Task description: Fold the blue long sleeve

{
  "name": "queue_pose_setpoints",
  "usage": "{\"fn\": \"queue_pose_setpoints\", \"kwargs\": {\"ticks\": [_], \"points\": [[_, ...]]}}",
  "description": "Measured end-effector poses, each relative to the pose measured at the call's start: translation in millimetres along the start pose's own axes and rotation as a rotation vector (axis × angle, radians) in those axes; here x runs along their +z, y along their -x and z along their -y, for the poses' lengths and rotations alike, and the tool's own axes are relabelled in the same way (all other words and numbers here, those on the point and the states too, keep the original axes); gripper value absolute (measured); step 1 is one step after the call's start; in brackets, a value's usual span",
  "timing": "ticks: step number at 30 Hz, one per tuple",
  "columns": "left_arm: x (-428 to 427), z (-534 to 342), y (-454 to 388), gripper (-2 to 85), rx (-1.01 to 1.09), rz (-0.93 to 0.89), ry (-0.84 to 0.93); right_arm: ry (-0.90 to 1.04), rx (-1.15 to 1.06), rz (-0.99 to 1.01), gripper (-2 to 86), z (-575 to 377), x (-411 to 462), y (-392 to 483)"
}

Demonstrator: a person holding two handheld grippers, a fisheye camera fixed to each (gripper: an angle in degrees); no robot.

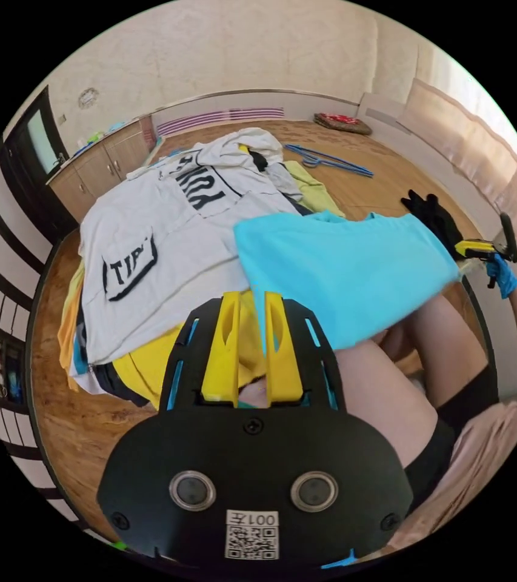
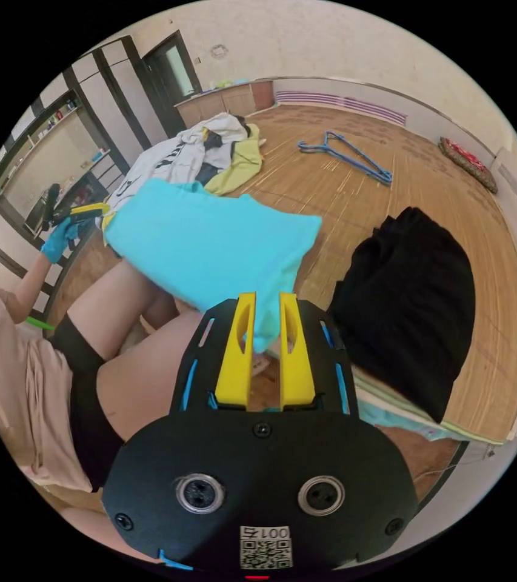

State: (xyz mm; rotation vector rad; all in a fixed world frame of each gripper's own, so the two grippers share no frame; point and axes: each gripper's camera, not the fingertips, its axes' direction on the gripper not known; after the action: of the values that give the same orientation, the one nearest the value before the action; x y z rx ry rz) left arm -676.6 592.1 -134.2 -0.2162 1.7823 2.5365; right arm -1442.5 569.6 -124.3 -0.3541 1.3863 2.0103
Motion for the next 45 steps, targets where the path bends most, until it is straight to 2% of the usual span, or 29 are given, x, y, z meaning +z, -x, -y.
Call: {"fn": "queue_pose_setpoints", "kwargs": {"ticks": [7, 12, 19, 22, 29, 33, 37, 41, 45], "points": [[3, -29, -30, 6.6, 0.030, -0.025, 0.108, 0.078, 0.074, 0.041, 10.0, -26, 31, 6], [10, -24, -46, 6.9, 0.020, 0.020, 0.135, 0.101, 0.065, 0.022, 7.2, -18, 47, 24], [20, -27, -68, 3.1, -0.004, 0.056, 0.167, 0.182, -0.139, -0.271, 2.5, -5, 49, 86], [18, -28, -71, 1.7, -0.034, 0.051, 0.165, 0.203, -0.152, -0.296, 2.1, -10, 54, 96], [-21, -36, -87, 0.1, -0.101, 0.120, 0.092, 0.146, -0.146, -0.415, 1.9, -14, 47, 130], [-45, -27, -109, 1.3, -0.095, 0.101, 0.055, 0.114, -0.130, -0.435, 1.8, -14, 36, 141], [-74, -1, -158, 2.3, -0.019, 0.176, -0.028, 0.090, -0.099, -0.441, 1.6, -17, 26, 150], [-90, 23, -199, 2.2, 0.059, 0.006, -0.085, 0.031, -0.094, -0.468, 1.4, -27, 7, 168], [-99, 36, -238, 2.3, 0.158, -0.065, -0.125, -0.042, -0.092, -0.476, 1.1, -36, -20, 184]]}}
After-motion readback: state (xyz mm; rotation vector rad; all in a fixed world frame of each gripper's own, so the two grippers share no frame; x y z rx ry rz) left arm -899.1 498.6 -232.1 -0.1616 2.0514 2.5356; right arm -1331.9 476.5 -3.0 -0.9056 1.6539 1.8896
